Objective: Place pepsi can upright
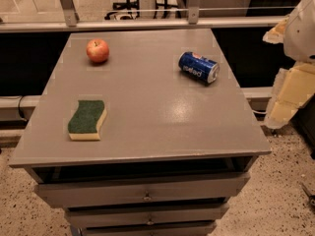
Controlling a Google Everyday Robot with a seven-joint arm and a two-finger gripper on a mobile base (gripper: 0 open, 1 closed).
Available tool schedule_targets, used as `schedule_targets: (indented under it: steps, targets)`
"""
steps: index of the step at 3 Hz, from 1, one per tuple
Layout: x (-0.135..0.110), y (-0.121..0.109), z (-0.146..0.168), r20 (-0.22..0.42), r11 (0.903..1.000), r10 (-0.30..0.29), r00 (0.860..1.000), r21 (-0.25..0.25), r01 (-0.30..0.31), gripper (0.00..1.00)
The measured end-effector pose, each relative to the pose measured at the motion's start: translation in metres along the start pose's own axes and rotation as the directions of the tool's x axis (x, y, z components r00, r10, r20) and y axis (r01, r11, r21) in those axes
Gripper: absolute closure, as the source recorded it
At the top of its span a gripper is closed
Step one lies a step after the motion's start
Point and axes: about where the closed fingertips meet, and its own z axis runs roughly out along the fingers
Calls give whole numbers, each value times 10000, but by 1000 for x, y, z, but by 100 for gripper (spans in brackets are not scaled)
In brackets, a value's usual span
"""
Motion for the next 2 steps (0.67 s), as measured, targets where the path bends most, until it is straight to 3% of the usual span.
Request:
schedule_targets:
  steps: [1, 2]
  targets:
    - [0, 0, 0, 1, 10000, 0, 10000, 2, 0, 0]
    - [-10, -14, 13, 130, 9999, 103, 9999, 115, -105, 0]
